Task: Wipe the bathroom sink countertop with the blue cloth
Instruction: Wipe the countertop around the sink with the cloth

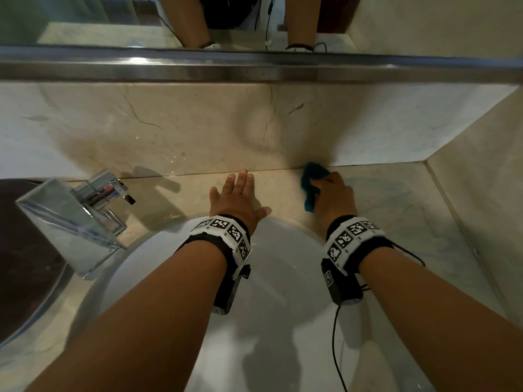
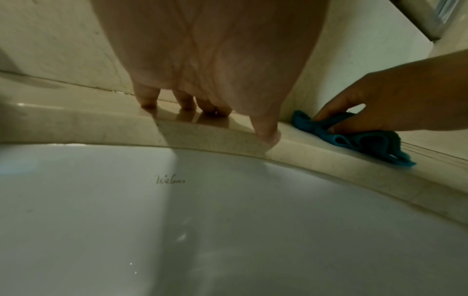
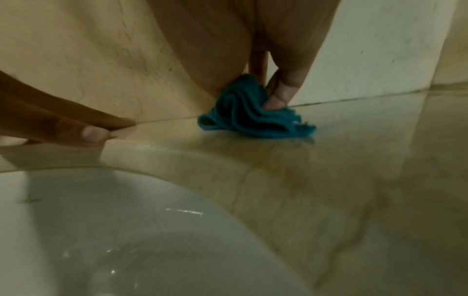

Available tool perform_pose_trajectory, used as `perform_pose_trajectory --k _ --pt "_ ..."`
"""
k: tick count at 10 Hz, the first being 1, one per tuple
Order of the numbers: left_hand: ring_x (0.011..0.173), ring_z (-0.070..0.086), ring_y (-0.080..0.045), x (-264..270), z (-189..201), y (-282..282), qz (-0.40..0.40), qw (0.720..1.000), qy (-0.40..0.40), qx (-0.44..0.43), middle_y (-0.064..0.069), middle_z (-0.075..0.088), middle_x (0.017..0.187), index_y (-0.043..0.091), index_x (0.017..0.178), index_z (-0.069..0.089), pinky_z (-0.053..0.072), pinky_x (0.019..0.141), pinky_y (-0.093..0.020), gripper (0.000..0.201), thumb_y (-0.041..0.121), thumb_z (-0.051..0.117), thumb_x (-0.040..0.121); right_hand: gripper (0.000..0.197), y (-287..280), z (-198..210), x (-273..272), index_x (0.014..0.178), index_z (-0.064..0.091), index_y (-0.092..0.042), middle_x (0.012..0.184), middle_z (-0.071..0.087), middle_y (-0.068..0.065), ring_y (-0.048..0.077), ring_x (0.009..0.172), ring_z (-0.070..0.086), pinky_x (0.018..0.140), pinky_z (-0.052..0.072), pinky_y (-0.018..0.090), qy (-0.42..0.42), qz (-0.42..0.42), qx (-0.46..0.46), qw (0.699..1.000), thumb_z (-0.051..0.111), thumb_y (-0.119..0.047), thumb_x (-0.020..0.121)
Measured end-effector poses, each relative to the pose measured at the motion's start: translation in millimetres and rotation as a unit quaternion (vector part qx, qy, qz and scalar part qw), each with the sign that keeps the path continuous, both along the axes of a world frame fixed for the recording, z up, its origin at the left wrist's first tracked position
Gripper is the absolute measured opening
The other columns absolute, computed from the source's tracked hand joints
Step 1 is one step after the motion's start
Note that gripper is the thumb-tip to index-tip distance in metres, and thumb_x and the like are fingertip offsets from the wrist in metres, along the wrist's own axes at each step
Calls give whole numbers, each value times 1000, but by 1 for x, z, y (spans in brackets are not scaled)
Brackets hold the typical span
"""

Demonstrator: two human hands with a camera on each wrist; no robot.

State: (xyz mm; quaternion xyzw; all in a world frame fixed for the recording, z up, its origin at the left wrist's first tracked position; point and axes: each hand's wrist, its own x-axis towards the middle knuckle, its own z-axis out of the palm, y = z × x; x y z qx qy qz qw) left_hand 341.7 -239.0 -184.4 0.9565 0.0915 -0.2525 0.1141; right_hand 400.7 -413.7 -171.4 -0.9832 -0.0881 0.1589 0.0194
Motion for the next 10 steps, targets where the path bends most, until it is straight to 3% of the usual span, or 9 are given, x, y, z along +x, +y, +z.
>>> perform_pose_trajectory --k 1,2,3,4,6,7,8,9,10 --pt "145 -14 -18 0 1 -1 0 1000 0 -2 6 -20 156 22 148 -14 1 117 -50 82 62 30 92 46 5 1 4 138 41 -20 143 31 11 31 124 40 108 31 35 1 -8 54 998 46 -12 93" --pt "145 -13 -18 1 2 -2 1 1000 3 6 6 -20 156 21 149 -13 2 117 -50 82 61 30 92 42 28 -9 -11 130 51 -20 135 43 12 32 121 43 101 36 38 -5 66 183 981 46 -7 91" --pt "145 -13 -19 1 1 -3 -2 1000 4 14 6 -21 156 21 148 -13 3 117 -50 82 62 29 92 43 36 -20 -22 129 52 -25 136 41 11 32 120 42 98 38 38 -2 81 207 975 46 -9 90" --pt "145 -13 -19 0 2 -2 -3 1000 1 6 5 -20 156 21 148 -14 2 118 -50 82 62 30 92 38 20 -22 -11 131 48 -26 138 37 10 30 116 44 101 39 37 -2 5 197 980 44 -15 94" --pt "145 -13 -19 1 1 0 -2 1000 2 -3 5 -20 156 21 148 -14 2 117 -51 83 61 32 91 45 8 -8 11 139 39 -21 148 26 9 32 126 36 107 30 31 0 -34 87 996 42 -12 96" --pt "145 -13 -18 0 1 -1 -3 1000 -2 1 5 -20 156 21 148 -14 2 117 -50 82 61 31 92 39 32 -2 8 132 49 -12 140 42 13 29 126 43 104 31 29 6 44 130 990 44 -11 94" --pt "145 -13 -17 2 1 -2 -1 1000 9 9 6 -21 156 21 148 -15 3 117 -49 81 61 30 92 18 51 -21 -9 100 63 -16 125 52 16 35 114 53 98 45 44 21 43 236 971 62 -14 82" --pt "145 -13 -17 2 2 -1 -1 1000 8 5 6 -20 156 22 148 -14 3 118 -49 83 61 31 91 13 46 -32 -10 93 60 -22 121 48 11 31 109 54 95 47 40 6 20 233 972 65 -20 81" --pt "145 -12 -18 2 3 0 0 1000 8 -2 6 -19 156 22 149 -13 3 117 -50 84 61 34 91 38 23 -18 -4 130 49 -19 141 36 8 29 122 42 104 35 35 -3 29 139 990 47 -13 92"
